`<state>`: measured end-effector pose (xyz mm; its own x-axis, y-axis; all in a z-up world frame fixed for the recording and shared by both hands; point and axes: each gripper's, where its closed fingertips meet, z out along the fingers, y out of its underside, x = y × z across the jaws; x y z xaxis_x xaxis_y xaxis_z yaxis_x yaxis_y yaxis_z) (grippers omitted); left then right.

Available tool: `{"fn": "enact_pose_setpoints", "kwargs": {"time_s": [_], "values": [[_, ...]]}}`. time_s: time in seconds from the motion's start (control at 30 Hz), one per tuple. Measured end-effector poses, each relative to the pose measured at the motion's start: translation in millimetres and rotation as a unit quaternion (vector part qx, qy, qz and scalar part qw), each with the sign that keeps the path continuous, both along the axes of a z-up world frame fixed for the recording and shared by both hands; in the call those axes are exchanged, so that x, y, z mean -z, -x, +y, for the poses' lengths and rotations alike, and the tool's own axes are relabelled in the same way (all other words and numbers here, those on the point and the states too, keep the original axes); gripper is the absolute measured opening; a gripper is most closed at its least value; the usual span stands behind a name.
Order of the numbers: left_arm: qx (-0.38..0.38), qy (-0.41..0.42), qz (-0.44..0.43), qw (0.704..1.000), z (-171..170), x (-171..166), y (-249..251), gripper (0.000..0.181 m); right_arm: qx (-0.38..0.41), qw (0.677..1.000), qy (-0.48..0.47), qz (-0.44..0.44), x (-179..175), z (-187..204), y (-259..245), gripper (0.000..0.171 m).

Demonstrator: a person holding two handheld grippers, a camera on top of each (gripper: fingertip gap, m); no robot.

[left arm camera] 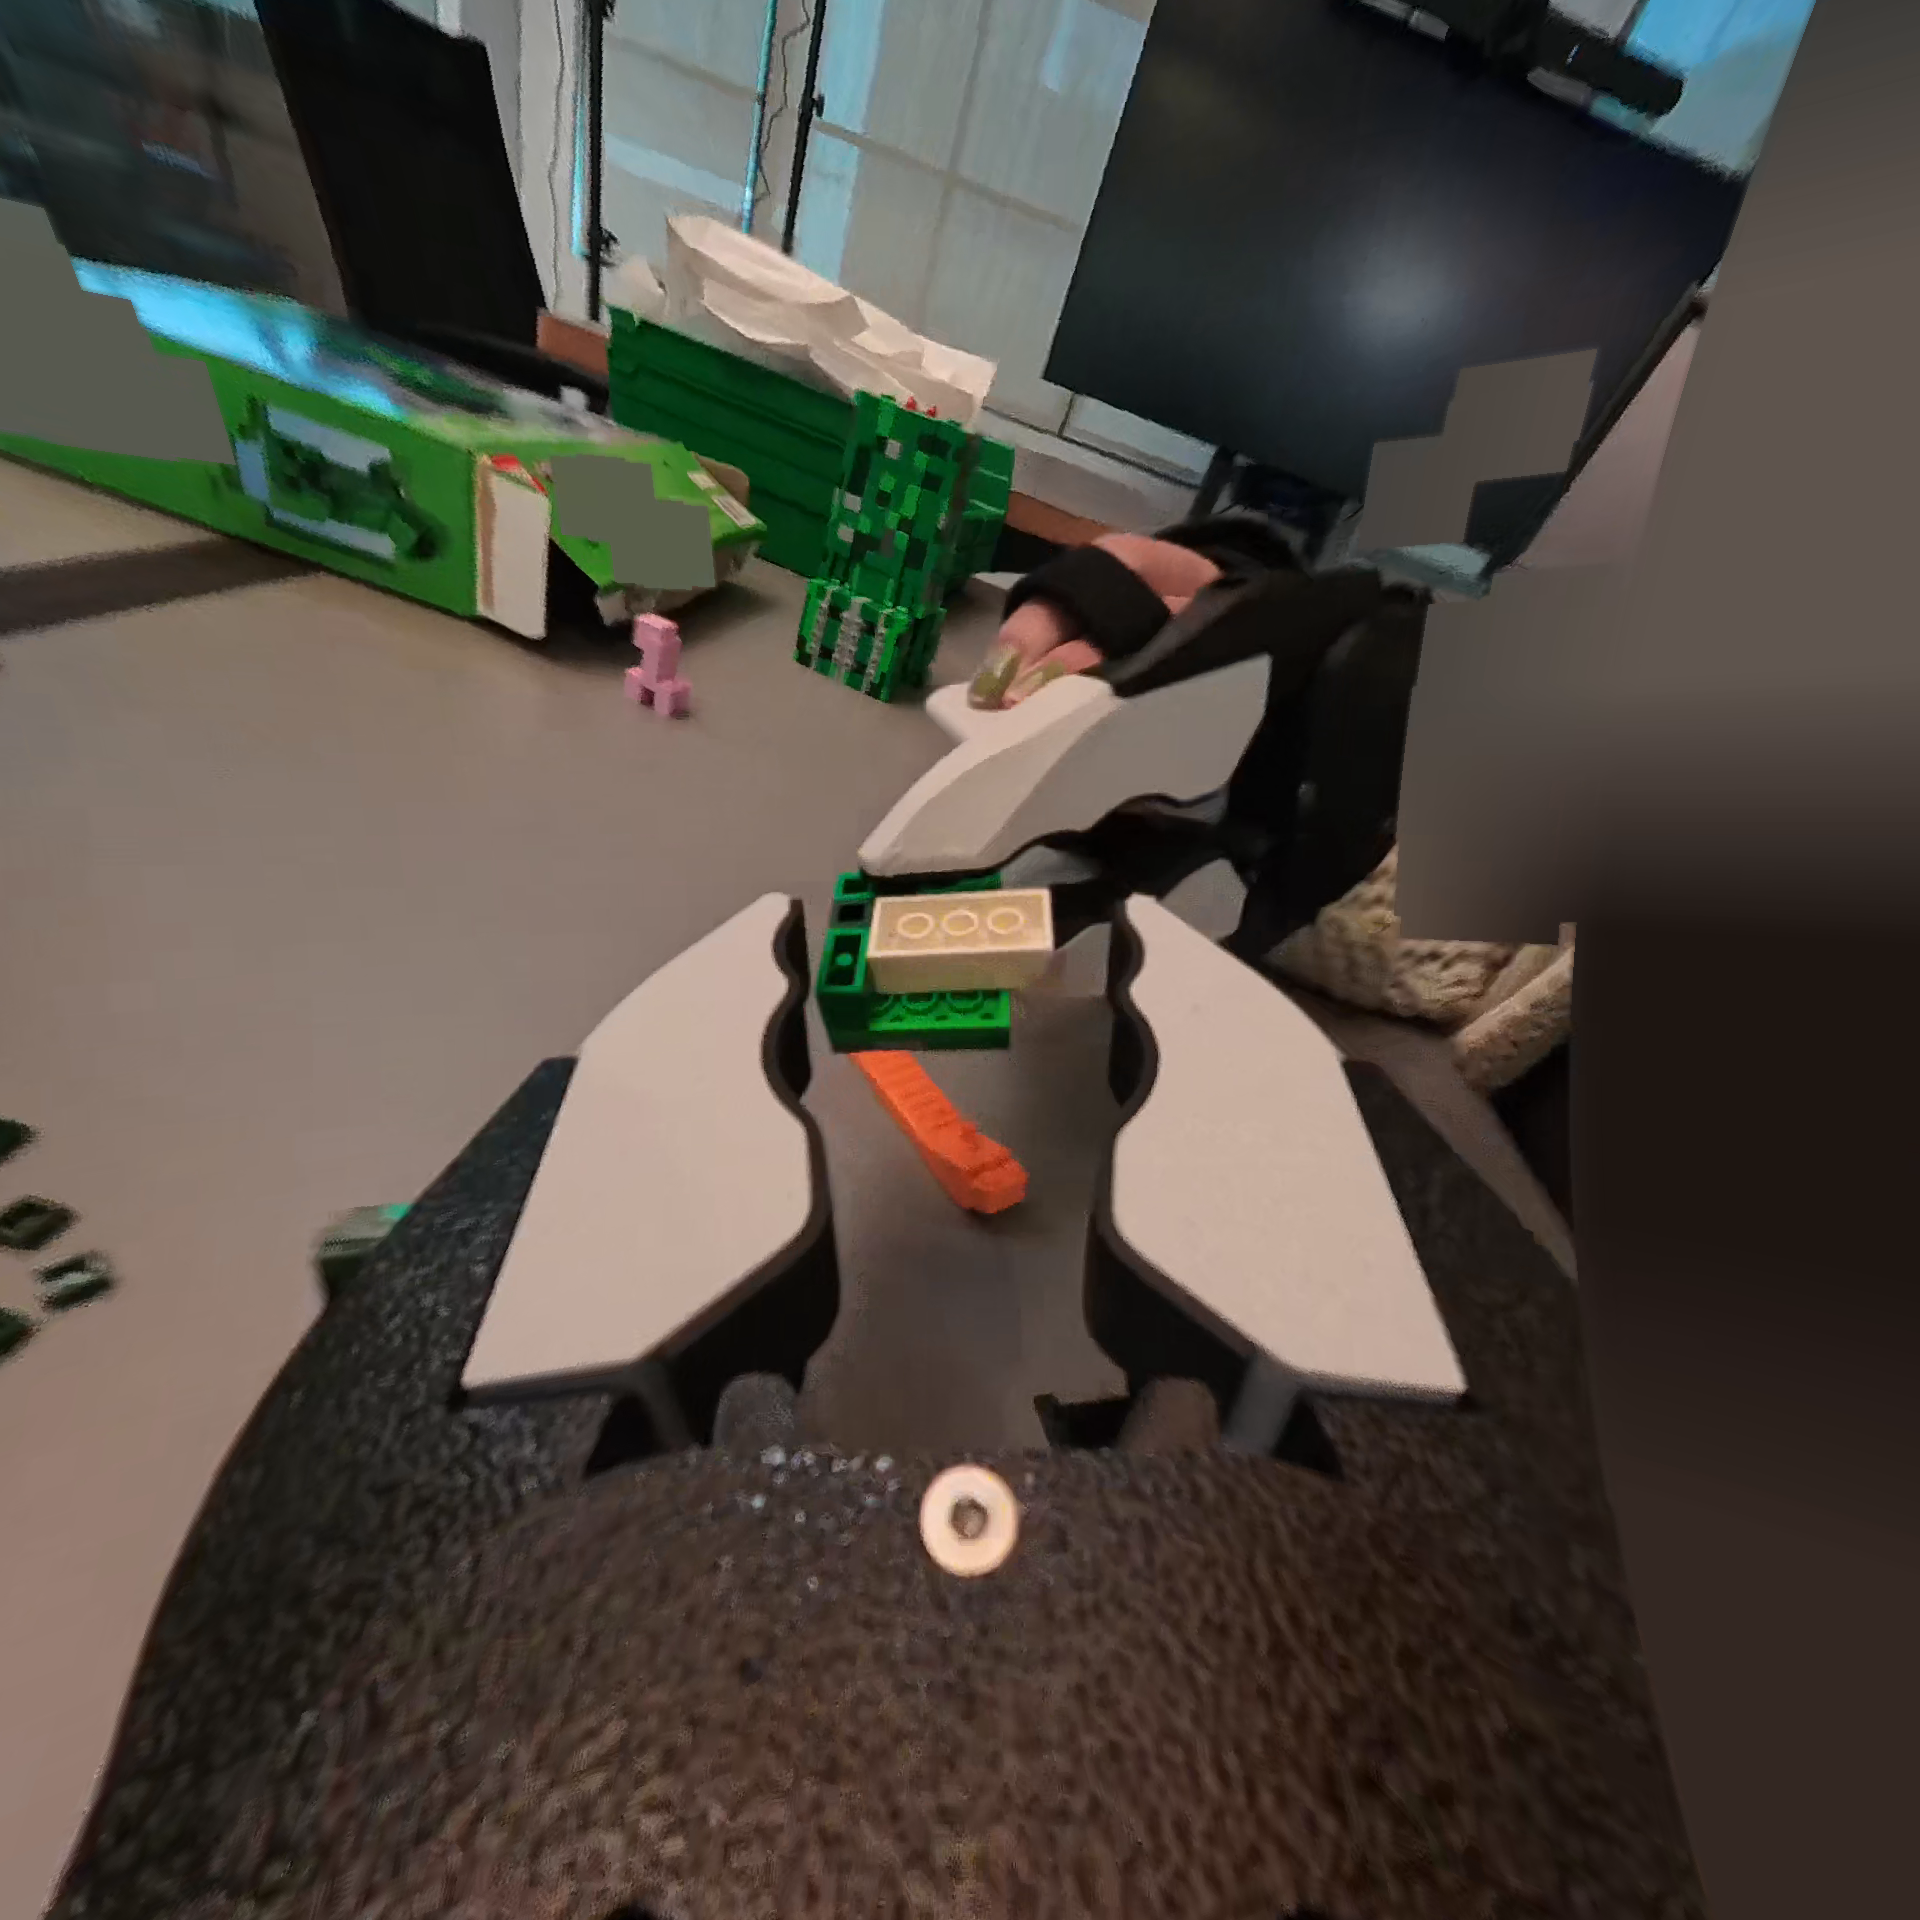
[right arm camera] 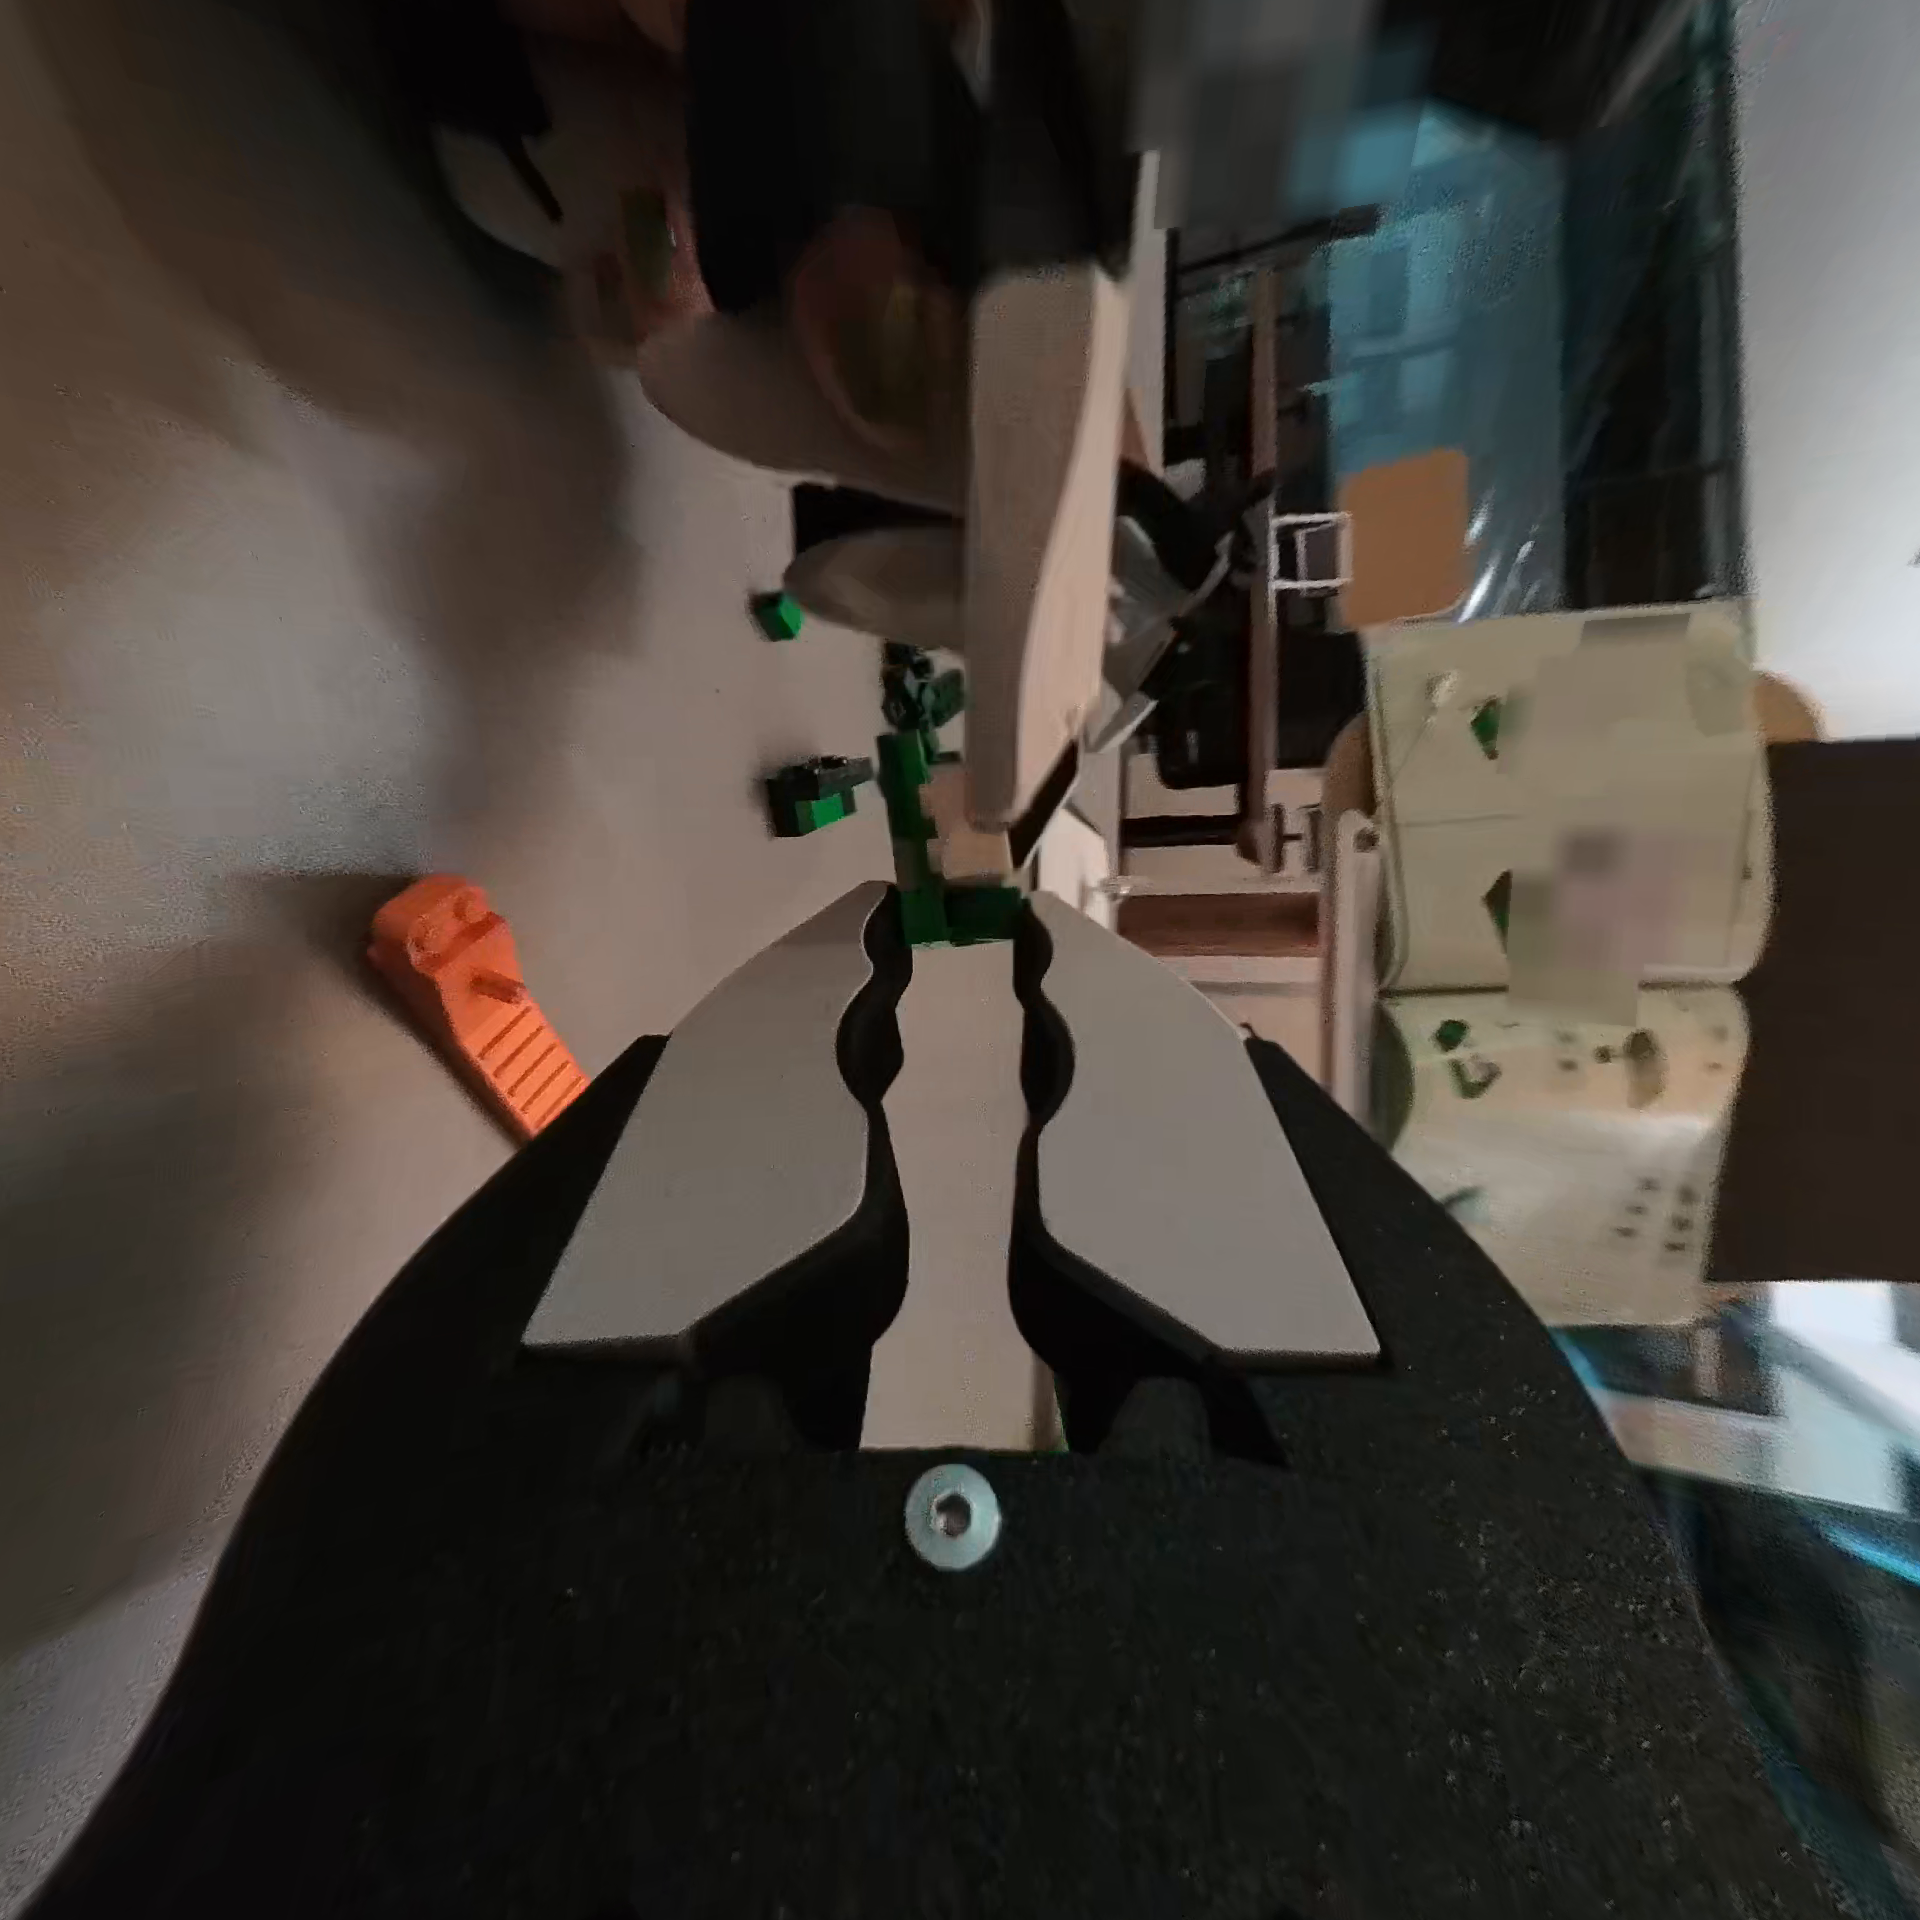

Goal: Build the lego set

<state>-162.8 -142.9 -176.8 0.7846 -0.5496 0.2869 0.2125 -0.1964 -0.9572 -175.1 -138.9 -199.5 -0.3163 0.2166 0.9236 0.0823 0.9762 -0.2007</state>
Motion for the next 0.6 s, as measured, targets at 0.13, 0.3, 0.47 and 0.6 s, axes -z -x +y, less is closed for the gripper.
{"fn": "enact_pose_setpoints", "kwargs": {"time_s": [0.13, 0.3, 0.47, 0.6], "values": [[-0.066, -0.058, 0.183, 0.979, -3.5, -2.7, 11.0, 0.055, 0.006, 0.995, 0.086, -0.044, 3.5, 7.8, -0.2, 0.019], [-0.086, -0.096, 0.42, 0.898, -5.1, 8.6, -0.8, 0.028, 0.01, 0.987, 0.142, -0.08, 5.1, 10.5, -3.3, 0.019], [-0.092, -0.086, 0.474, 0.871, -0.7, 19.9, -1.5, 0.023, 0.008, 0.982, 0.163, -0.094, 6.4, 11.7, -5.5, 0.019], [-0.087, -0.093, 0.484, 0.866, -1.9, 20.9, -2.9, 0.01, 0.003, 0.978, 0.181, -0.106, 6.3, 9.1, -7.2, 0.019]]}}
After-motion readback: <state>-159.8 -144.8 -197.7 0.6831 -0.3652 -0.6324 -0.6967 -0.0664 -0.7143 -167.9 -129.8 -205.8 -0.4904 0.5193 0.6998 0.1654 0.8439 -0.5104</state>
